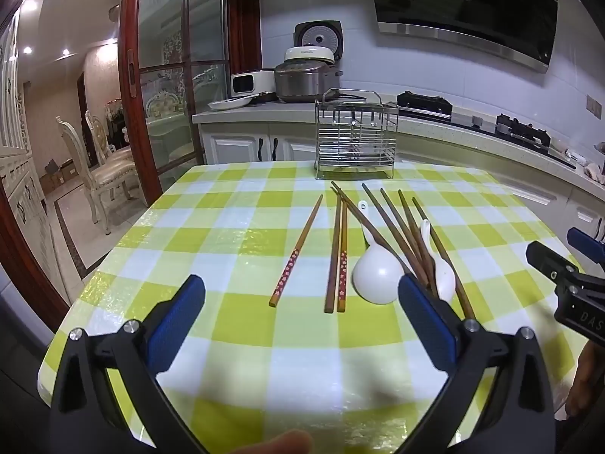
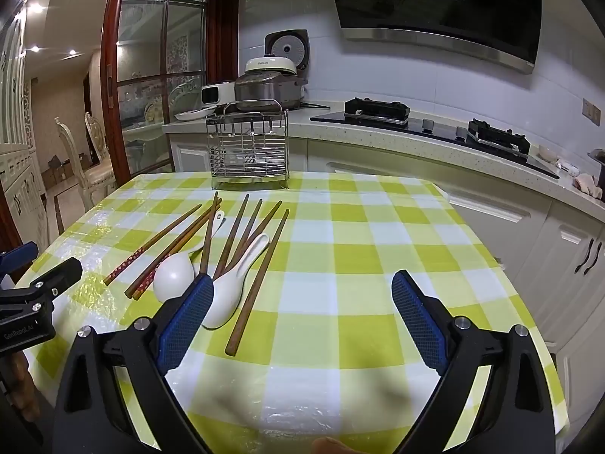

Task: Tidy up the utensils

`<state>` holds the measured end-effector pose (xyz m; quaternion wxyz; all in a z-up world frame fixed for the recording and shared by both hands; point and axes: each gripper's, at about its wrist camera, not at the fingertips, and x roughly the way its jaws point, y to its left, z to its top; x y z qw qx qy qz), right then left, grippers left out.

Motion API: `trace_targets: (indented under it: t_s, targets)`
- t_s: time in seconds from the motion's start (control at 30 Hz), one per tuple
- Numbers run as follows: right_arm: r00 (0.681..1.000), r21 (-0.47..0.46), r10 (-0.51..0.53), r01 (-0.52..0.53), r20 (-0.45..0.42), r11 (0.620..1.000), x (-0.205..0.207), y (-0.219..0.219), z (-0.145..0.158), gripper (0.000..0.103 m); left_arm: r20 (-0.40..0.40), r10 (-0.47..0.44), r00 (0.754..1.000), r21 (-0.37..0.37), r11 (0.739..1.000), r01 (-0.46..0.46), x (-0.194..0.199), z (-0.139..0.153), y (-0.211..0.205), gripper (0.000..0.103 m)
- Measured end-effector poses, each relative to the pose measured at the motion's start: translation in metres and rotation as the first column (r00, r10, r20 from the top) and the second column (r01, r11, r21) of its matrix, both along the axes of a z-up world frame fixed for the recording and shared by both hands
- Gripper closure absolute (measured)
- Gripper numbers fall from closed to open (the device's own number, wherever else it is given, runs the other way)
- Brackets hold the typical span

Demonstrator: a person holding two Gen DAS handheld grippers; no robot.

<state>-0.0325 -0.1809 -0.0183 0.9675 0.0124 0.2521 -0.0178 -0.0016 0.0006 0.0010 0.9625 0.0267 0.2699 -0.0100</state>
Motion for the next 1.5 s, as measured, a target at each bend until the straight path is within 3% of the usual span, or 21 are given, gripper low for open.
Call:
trace_targets:
  t_s: [1.5]
  targets:
    - [1.000, -0.005, 0.003, -0.003, 0.010, 1.000, -0.0036, -0.0008, 0.0033, 0.014, -0.007, -0.003, 1.000, -0.009, 1.000, 0.003, 0.0011, -0.0035, -0.0019, 0.004]
